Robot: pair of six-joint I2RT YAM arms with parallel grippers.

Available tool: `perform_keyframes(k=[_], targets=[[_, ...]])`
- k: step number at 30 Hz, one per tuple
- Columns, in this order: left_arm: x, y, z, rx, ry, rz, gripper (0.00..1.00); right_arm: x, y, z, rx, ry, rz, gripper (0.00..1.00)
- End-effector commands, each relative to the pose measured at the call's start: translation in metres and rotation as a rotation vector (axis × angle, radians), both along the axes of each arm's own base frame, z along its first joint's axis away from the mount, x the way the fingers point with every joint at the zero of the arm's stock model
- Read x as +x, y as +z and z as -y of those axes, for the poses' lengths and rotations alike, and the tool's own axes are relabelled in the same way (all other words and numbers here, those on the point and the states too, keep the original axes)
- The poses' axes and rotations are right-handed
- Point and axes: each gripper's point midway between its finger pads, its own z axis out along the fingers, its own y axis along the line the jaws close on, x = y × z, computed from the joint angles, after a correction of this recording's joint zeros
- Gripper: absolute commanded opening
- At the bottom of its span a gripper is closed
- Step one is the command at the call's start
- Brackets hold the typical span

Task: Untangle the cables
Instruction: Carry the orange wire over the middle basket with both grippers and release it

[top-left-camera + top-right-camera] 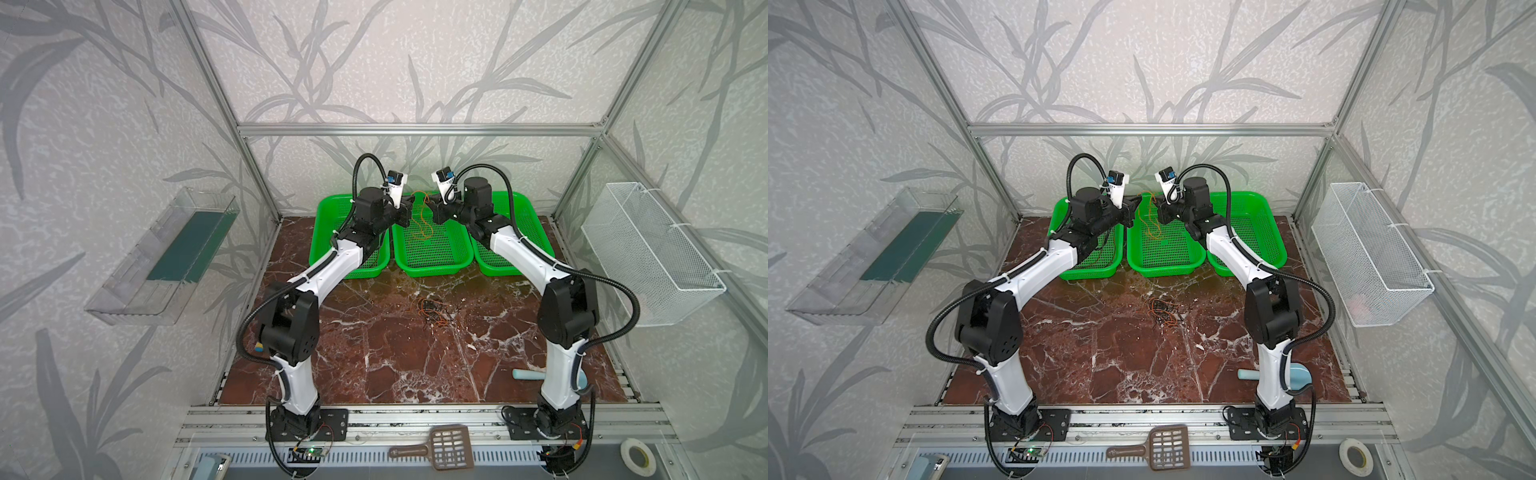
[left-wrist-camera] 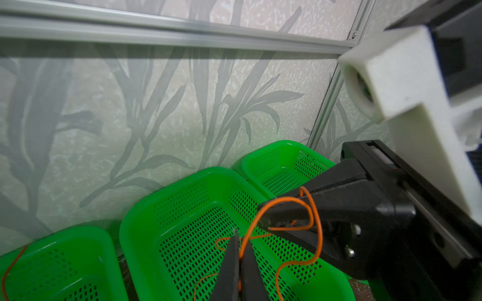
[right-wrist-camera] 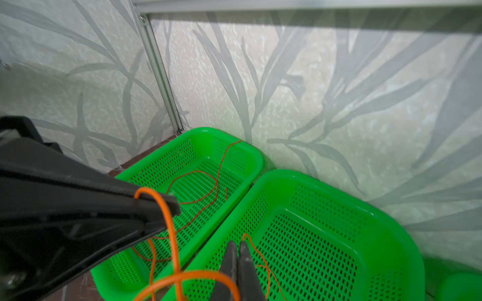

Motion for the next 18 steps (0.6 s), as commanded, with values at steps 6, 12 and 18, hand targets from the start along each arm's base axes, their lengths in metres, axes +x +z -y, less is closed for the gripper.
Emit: perform_keyframes(k=[6, 12, 18], targets=[[0.034, -0.069, 0.008, -0.039, -0.011, -0.126, 0.0, 0.024, -0.105, 0.026, -0.127, -0.098, -0.17, 0.09], [0.042, -0.084, 0.003, -0.021, 0.003, -0.167, 0.39, 0.02, -0.128, 0.044, -0.199, -0.165, -0.258, 0.47], [0.036, -0.069, -0.011, 0.019, 0.056, -0.146, 0.66, 0.002, -0.118, 0.053, -0.206, -0.176, -0.279, 0.62]])
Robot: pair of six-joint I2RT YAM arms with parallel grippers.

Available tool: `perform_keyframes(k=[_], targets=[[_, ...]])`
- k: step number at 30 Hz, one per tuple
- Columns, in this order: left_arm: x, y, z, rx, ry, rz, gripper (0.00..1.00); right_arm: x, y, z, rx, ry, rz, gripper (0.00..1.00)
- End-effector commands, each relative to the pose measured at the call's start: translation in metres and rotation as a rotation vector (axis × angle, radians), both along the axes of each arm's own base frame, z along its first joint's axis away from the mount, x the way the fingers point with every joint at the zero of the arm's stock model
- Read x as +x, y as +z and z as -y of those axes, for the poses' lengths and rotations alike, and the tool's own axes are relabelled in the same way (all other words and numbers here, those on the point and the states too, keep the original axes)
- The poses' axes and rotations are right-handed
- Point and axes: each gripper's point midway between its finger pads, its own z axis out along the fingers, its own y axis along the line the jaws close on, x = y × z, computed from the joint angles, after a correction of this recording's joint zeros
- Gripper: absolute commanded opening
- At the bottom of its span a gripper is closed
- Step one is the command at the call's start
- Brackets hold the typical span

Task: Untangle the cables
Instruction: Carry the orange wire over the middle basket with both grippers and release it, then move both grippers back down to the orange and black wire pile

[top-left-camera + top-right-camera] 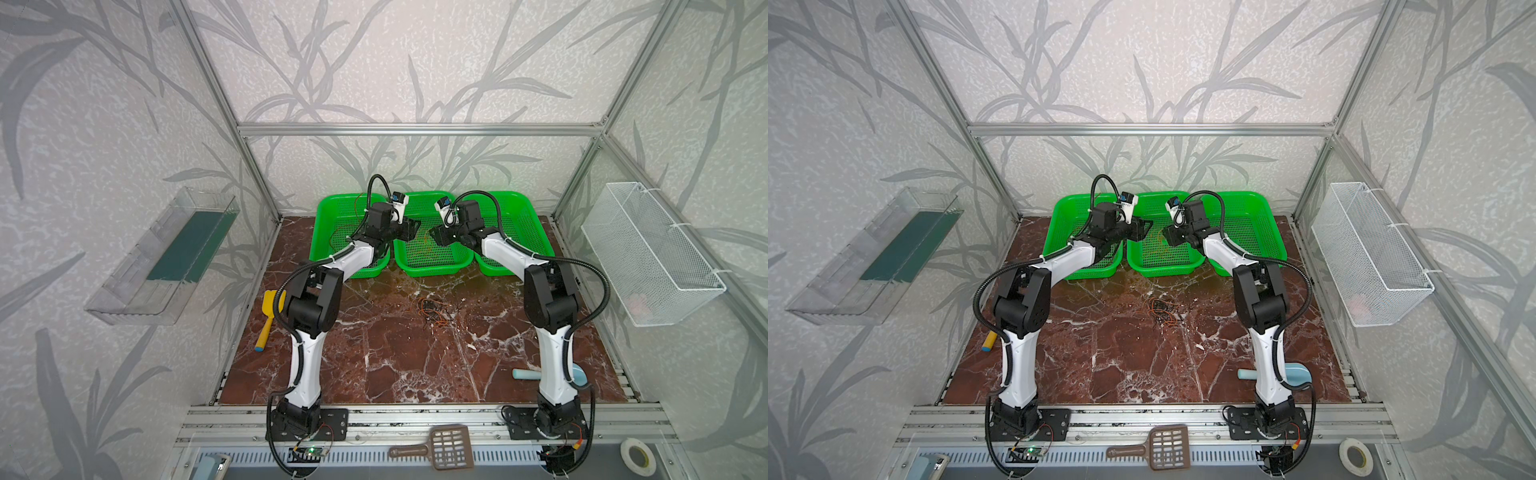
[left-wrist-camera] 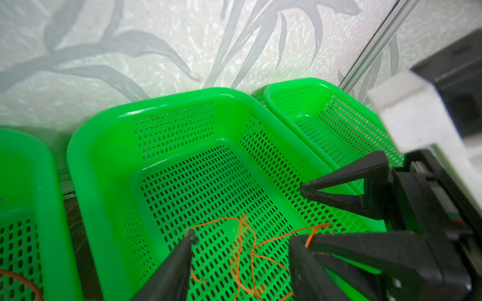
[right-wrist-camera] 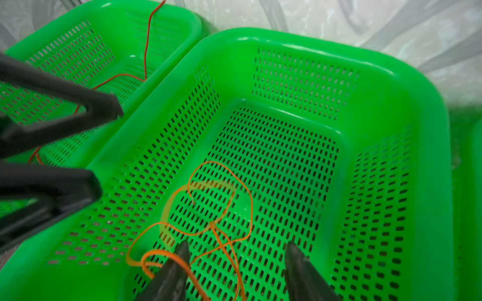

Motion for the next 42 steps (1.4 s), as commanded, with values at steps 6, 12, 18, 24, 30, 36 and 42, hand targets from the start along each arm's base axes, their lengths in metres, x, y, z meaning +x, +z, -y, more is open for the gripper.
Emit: perform_keyframes(k=[6, 12, 18, 24, 30, 36, 42], targets=[[-0.022, 0.056, -0.02, 0.046, 0.037, 0.044, 0.94, -0.038, 0.035, 0.021, -0.034, -0.044, -0.086, 0.68], [-0.06, 0.061, -0.028, 0.12, 0.041, 0.038, 0.95, -0.066, 0.047, 0.028, 0.008, -0.053, -0.126, 0.72], [-0.116, 0.045, -0.022, 0.166, -0.027, 0.007, 0.9, -0.088, 0.064, 0.028, 0.054, -0.039, -0.137, 0.72], [-0.184, -0.002, -0.005, 0.247, -0.215, -0.069, 0.7, -0.121, 0.073, 0.025, 0.079, 0.001, -0.177, 0.69], [-0.235, -0.031, 0.016, 0.296, -0.364, -0.054, 0.59, -0.168, 0.06, 0.034, 0.069, 0.012, -0.172, 0.67], [-0.245, -0.051, 0.052, 0.346, -0.529, -0.04, 0.57, -0.19, 0.04, 0.054, 0.048, -0.078, -0.2, 0.66], [-0.246, -0.072, 0.065, 0.372, -0.59, -0.052, 0.58, -0.207, 0.039, 0.071, 0.051, -0.144, -0.175, 0.65]])
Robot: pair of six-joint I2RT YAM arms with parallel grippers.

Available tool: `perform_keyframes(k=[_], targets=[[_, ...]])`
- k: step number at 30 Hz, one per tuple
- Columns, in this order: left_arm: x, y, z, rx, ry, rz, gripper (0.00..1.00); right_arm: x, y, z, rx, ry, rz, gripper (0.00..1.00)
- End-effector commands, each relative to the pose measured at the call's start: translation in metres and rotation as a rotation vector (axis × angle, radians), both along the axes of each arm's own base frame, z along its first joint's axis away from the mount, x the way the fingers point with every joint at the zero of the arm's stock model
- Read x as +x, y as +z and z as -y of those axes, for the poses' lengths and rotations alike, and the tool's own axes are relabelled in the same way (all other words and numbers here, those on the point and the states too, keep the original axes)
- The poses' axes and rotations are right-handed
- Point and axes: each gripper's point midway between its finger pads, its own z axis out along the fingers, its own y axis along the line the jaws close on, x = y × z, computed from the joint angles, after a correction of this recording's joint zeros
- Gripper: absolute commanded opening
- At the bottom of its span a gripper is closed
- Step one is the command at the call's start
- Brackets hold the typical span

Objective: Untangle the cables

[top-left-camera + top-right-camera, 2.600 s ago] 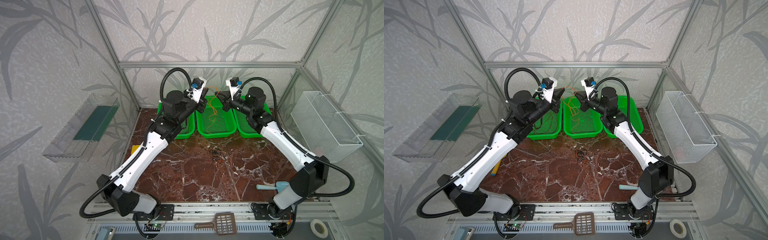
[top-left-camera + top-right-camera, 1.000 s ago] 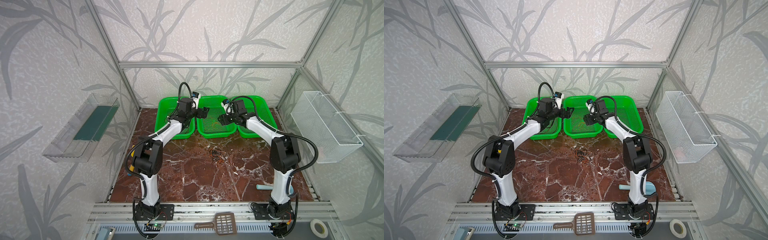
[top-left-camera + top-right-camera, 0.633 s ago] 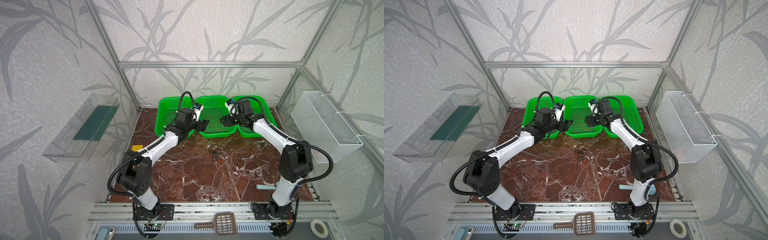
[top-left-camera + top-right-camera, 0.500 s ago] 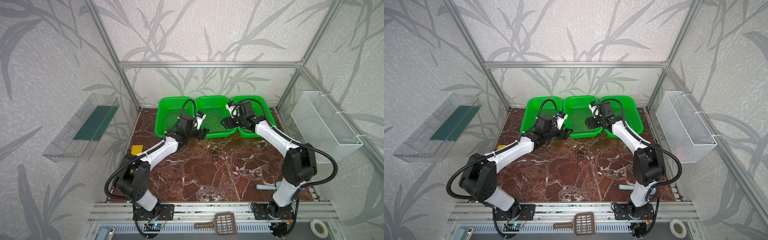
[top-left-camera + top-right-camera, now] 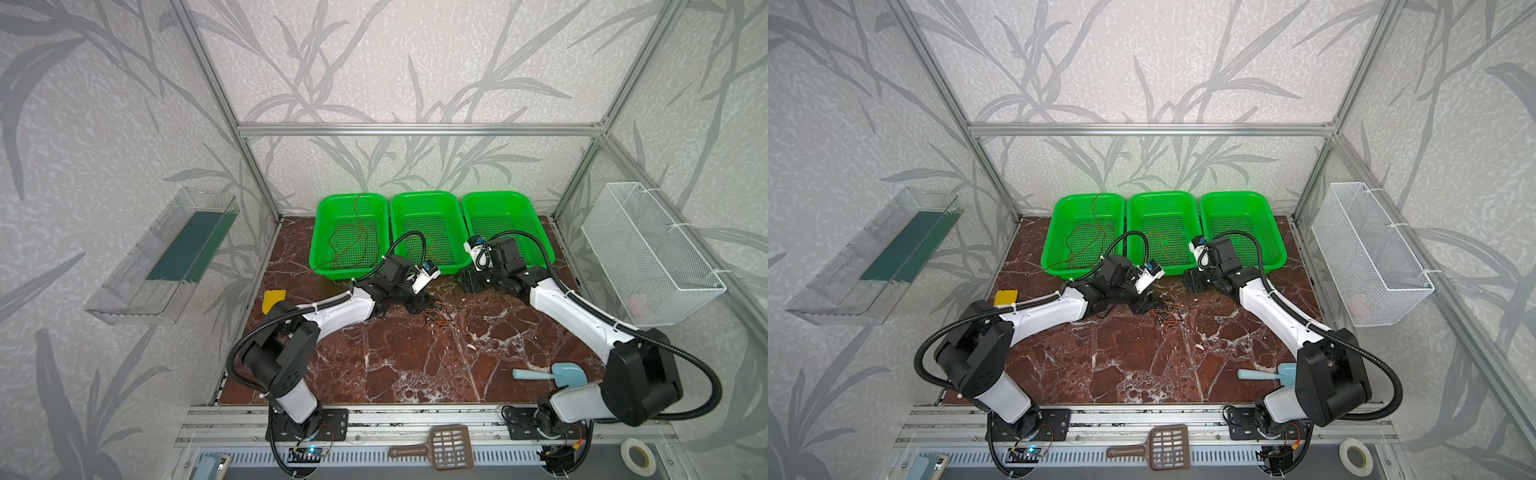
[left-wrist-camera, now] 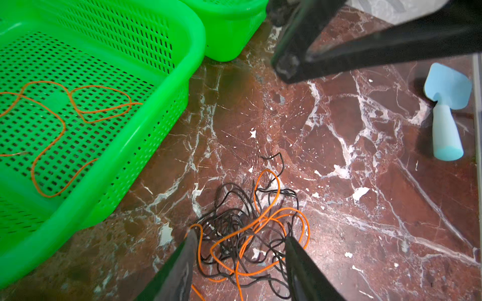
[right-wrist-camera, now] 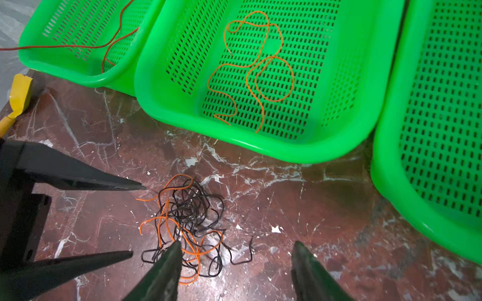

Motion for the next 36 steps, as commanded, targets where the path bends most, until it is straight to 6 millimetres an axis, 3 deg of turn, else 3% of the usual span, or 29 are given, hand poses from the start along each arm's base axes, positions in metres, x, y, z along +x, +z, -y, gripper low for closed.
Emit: perform_keyframes(k=[1, 8, 12, 19, 21, 29, 36], targets=[[-0.001, 0.002, 0.012, -0.003, -0.066, 0.041, 0.6, -0.001, 0.016, 0.008, 0.015, -0.055, 0.075, 0.65], [0.012, -0.018, 0.023, 0.043, -0.056, 0.036, 0.63, -0.007, 0.01, 0.011, -0.006, -0.031, 0.079, 0.65], [0.02, -0.029, 0.023, 0.08, -0.037, 0.041, 0.56, -0.01, 0.009, 0.011, -0.004, -0.021, 0.076, 0.64], [0.023, -0.023, 0.024, 0.078, -0.035, 0.054, 0.07, -0.017, 0.004, 0.007, 0.024, 0.006, 0.073, 0.62], [0.025, -0.01, 0.024, 0.057, -0.023, 0.079, 0.0, -0.021, 0.001, 0.004, 0.042, 0.019, 0.071, 0.62], [0.017, 0.077, 0.027, -0.105, -0.016, 0.166, 0.0, -0.032, -0.012, -0.018, 0.178, 0.097, 0.076, 0.66], [0.005, 0.123, 0.032, -0.208, -0.044, 0.174, 0.0, -0.02, 0.009, -0.038, 0.281, 0.119, 0.148, 0.68]])
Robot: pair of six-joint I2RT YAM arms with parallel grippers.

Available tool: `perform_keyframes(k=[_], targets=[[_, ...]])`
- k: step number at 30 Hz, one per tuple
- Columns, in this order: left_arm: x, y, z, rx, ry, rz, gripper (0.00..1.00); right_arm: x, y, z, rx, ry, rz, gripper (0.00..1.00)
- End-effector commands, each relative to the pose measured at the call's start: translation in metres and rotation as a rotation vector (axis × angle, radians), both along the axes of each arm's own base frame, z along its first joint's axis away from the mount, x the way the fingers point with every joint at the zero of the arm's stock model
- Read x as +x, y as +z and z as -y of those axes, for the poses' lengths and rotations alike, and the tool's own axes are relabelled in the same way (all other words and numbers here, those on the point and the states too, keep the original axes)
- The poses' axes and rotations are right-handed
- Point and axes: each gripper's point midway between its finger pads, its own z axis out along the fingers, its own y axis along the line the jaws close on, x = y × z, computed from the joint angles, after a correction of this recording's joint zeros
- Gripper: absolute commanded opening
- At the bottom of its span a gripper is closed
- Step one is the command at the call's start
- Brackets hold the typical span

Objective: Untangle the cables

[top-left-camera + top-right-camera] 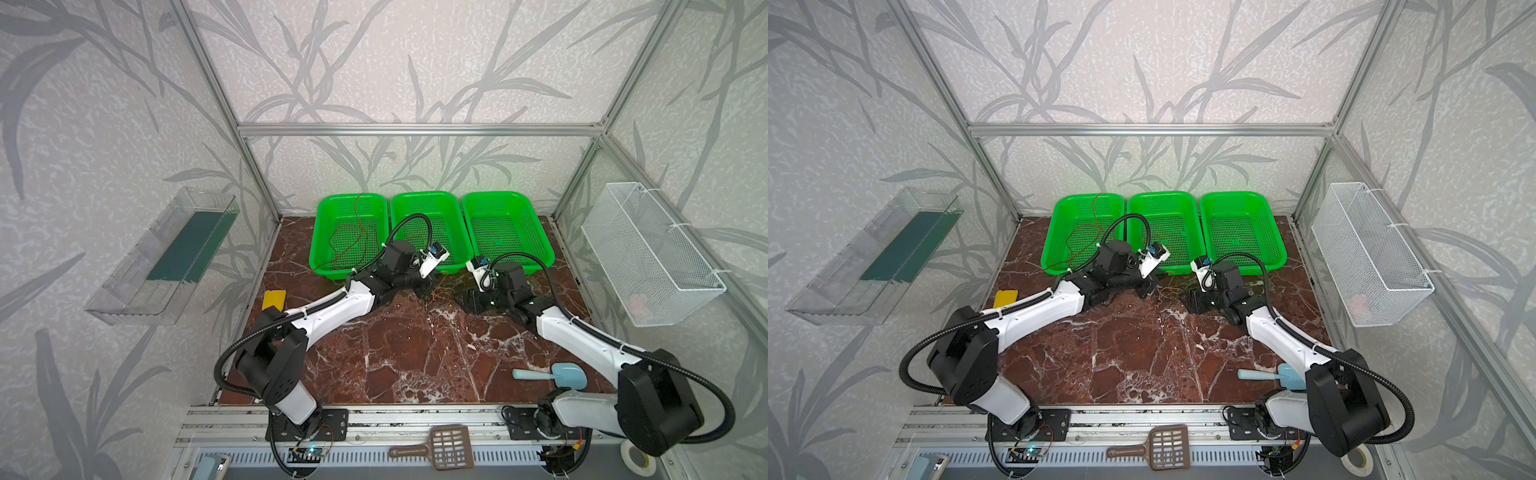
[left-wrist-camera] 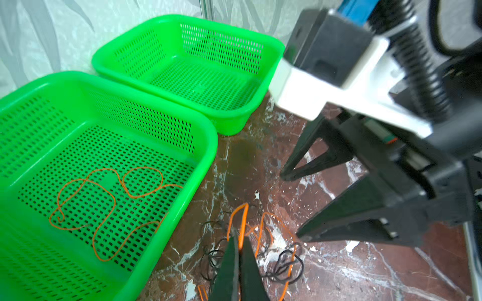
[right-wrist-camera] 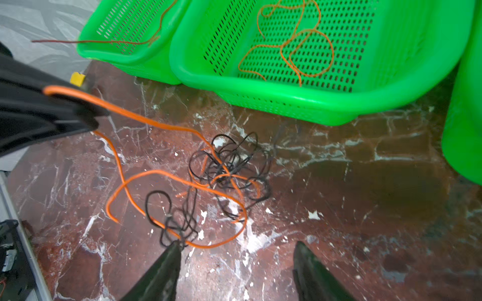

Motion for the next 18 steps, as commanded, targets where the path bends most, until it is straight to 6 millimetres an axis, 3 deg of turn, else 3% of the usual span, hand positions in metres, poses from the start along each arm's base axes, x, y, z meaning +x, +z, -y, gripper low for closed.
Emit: perform_keyframes(k=[1, 5, 11, 18], targets=[[-0.01, 0.028, 0.007, -0.065, -0.045, 0.003, 0.0, 0.013, 0.031, -0.018, 0.106, 0.022, 0.091, 0.68], [-0.014, 0.046, 0.008, -0.101, -0.06, 0.022, 0.0, 0.018, 0.043, -0.029, 0.146, 0.046, 0.112, 0.68], [-0.019, 0.067, 0.011, -0.142, -0.089, 0.048, 0.0, 0.022, 0.039, -0.042, 0.15, 0.04, 0.108, 0.68], [-0.021, 0.106, 0.009, -0.217, -0.08, 0.119, 0.0, 0.028, -0.014, -0.035, 0.104, -0.056, -0.026, 0.61]])
